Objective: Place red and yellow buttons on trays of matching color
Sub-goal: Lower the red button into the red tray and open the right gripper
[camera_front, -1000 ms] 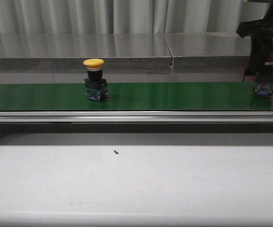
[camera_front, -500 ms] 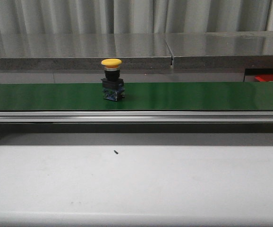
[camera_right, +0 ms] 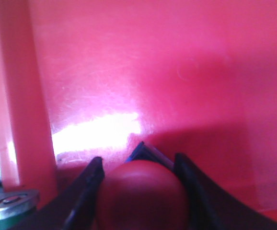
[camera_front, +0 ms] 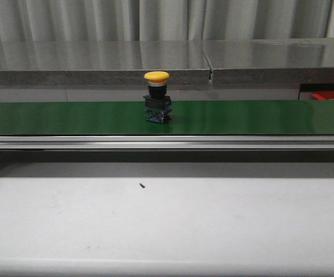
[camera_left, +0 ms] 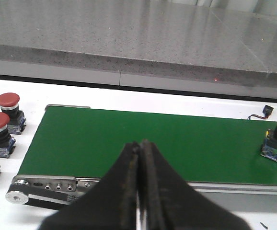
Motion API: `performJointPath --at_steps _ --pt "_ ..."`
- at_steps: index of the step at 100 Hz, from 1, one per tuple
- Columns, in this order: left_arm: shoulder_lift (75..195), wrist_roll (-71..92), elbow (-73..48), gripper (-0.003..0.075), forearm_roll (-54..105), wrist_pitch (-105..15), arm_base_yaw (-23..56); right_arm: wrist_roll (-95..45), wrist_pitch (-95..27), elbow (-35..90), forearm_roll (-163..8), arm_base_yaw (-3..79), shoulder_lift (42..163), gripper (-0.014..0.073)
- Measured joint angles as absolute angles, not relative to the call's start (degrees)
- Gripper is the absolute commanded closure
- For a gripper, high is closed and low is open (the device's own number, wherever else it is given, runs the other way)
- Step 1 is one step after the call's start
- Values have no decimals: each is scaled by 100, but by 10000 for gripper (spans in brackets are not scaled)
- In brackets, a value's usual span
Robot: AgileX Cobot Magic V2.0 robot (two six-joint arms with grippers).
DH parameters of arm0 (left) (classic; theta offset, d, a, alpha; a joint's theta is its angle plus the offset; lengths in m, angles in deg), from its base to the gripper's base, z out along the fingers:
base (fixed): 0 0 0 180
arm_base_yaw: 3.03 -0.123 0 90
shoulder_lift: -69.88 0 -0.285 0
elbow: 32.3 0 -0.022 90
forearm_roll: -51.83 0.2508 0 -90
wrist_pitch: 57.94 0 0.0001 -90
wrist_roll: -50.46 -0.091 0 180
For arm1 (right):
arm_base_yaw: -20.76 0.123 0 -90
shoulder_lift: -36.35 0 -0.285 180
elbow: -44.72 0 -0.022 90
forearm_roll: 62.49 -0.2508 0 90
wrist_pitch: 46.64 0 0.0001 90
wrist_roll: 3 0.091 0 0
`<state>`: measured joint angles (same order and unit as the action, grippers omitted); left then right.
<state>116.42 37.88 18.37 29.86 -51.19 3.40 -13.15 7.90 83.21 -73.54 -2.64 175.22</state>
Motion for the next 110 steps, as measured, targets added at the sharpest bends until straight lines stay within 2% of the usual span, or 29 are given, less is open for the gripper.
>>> performJointPath --at_steps 16,23,30,44,49,89,110 --pt "11642 3788 1837 739 2986 -5119 340 -1315 755 8349 -7369 -264 17607 468" --pt "11642 3788 1837 739 2986 -5119 340 -1315 733 8362 -7369 -264 17631 438" --pt "11642 3788 1837 739 2986 -5119 340 -1315 723 8375 -7383 -264 17631 351" --pt "11642 3788 1837 739 2986 -5119 340 -1305 808 8474 -7383 -264 17631 100" --pt "11642 3788 1837 739 2986 -5119 340 -1305 853 8543 -7383 -264 17631 59" --pt "11642 3778 1837 739 2986 -5119 340 -1578 1166 8727 -7636 -264 16631 50" --pt "11642 3778 1837 739 2986 -5119 340 -2053 1139 7888 -8070 -137 15540 50"
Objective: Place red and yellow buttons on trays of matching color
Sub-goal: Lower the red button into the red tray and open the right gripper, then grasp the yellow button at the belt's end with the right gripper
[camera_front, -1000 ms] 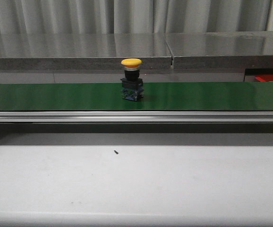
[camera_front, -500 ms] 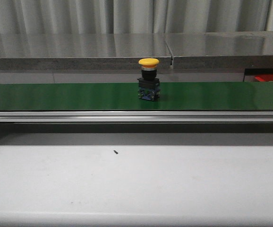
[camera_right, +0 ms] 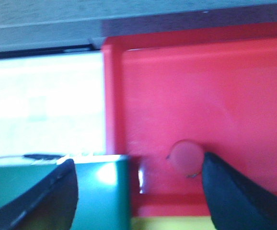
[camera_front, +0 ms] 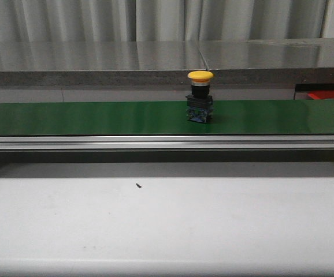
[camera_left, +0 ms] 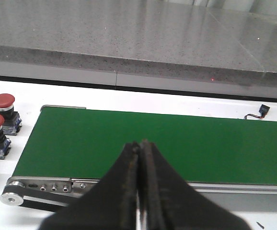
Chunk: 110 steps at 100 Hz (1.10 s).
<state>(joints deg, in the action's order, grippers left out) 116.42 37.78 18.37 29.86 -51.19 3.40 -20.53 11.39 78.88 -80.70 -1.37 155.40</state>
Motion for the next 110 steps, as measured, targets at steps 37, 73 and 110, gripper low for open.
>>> performJointPath --at_steps 37,73,110 --pt "11642 3778 1837 739 2986 -5119 340 -2580 219 4515 -8140 192 13133 50" --pt "11642 3778 1837 739 2986 -5119 340 -2984 152 3420 -8140 1368 12630 50" --pt "11642 3778 1837 739 2986 -5119 340 -3115 -37 3925 -8150 2357 13551 45"
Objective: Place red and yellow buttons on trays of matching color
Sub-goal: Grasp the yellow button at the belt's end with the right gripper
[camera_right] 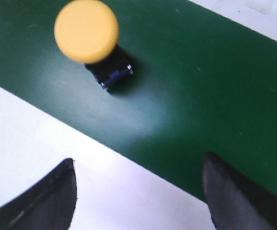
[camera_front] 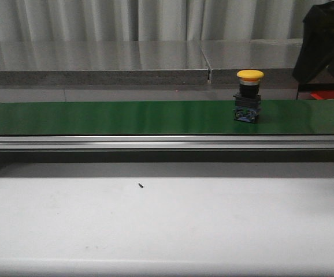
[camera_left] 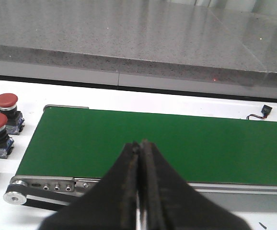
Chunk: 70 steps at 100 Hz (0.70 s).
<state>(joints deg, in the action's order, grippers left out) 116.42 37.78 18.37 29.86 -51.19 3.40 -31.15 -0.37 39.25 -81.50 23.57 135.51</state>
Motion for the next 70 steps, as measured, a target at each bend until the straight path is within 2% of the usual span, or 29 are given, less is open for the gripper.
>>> performJointPath --at_steps 59,66,70 --pt "11642 3778 1837 739 2986 -5119 340 -3128 231 5558 -8150 2482 15157 37" --pt "11642 3778 1837 739 2986 -5119 340 -3128 231 5622 -8139 2482 15283 102" --pt "11642 3778 1837 739 2986 -5119 340 -3103 257 5627 -8126 2482 15313 195"
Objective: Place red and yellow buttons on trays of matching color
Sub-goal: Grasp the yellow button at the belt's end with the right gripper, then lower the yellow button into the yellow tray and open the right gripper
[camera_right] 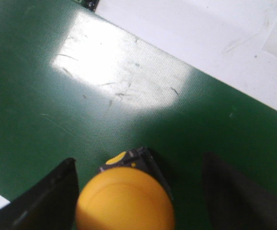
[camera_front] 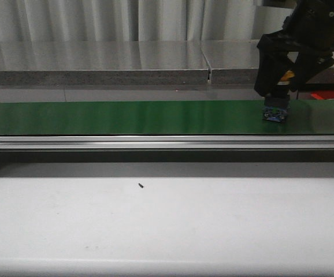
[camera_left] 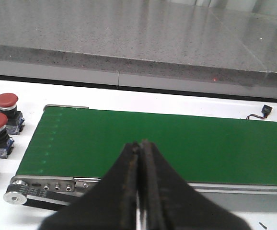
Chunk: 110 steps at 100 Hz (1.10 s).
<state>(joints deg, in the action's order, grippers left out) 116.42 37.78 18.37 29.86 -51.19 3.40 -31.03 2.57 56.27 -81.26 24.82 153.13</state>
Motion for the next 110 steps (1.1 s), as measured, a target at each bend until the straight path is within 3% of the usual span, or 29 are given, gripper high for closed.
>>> performJointPath --at_steps 11,18,48,90,110 --pt "11642 3778 1837 739 2986 -5119 340 -2873 450 5650 -7918 2482 15338 431" --pt "11642 3778 1837 739 2986 -5119 340 -2688 532 5689 -7718 2482 15338 507" --pt "11642 3778 1837 739 2986 -5119 340 -2130 940 5701 -7145 2232 14800 511" --pt "11642 3778 1837 739 2986 -5119 340 -1244 1322 5440 -6864 -120 14108 511" --pt "11642 3778 1837 739 2986 -5119 340 -1208 668 4964 -7021 -596 14294 511"
